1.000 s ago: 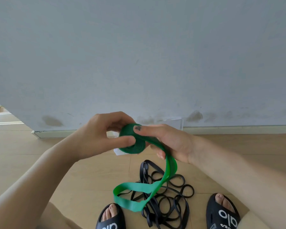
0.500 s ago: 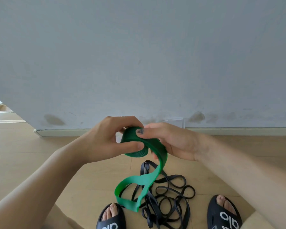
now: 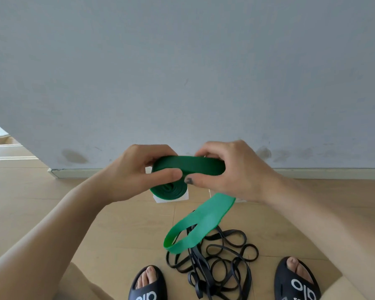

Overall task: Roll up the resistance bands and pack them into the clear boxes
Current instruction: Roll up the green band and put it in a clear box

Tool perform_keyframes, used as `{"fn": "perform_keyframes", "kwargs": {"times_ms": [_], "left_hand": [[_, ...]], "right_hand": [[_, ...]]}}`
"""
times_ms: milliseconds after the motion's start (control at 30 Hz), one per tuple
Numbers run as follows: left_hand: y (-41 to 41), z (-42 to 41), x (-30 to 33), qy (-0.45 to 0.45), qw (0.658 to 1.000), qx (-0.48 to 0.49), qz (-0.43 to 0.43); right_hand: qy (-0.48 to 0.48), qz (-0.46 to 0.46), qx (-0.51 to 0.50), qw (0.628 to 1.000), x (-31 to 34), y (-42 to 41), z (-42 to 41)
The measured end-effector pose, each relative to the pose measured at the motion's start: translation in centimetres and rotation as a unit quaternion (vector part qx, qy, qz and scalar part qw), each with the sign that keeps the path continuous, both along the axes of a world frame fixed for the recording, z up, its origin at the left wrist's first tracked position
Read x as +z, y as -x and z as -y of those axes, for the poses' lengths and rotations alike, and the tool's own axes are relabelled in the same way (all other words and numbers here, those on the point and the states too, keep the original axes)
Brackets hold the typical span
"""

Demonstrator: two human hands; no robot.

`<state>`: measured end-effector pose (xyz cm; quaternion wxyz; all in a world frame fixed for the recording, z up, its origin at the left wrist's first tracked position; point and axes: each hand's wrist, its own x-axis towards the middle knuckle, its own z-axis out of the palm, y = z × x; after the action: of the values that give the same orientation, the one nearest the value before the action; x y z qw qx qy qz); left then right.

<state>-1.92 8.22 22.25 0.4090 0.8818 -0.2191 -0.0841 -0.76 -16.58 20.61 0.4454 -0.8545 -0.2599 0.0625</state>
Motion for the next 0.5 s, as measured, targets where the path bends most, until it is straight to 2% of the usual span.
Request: {"fn": "perform_keyframes", "kwargs": {"times_ms": [67, 200, 267, 433, 500], "left_hand": [[-0.2, 0.2, 0.2, 0.027, 1.000, 0.007, -0.003], [-0.1, 0.3, 0.4, 0.061, 0.997, 0.025, -0.029], [0.0, 0.3, 0.3, 0.067, 0.997, 0.028, -0.036], [0.0, 0.7, 0.6, 0.110, 0.992, 0.036, -0.040], [0.0, 0.9, 0.7, 0.123, 0.990, 0.043, -0.045]], "right_hand": [[0.018, 0.049, -0.006, 0.999, 0.4, -0.2, 0.4], [0.107, 0.076, 0.023, 0.991, -0.3, 0.4, 0.1], [0.093, 0.076, 0.016, 0.993, -0.7, 0.5, 0.0], [0.037, 0.000, -0.009, 0.999, -0.5, 0.2, 0.2], [-0.022, -0.087, 0.001, 0.996, -0.4, 0.5, 0.0]]}}
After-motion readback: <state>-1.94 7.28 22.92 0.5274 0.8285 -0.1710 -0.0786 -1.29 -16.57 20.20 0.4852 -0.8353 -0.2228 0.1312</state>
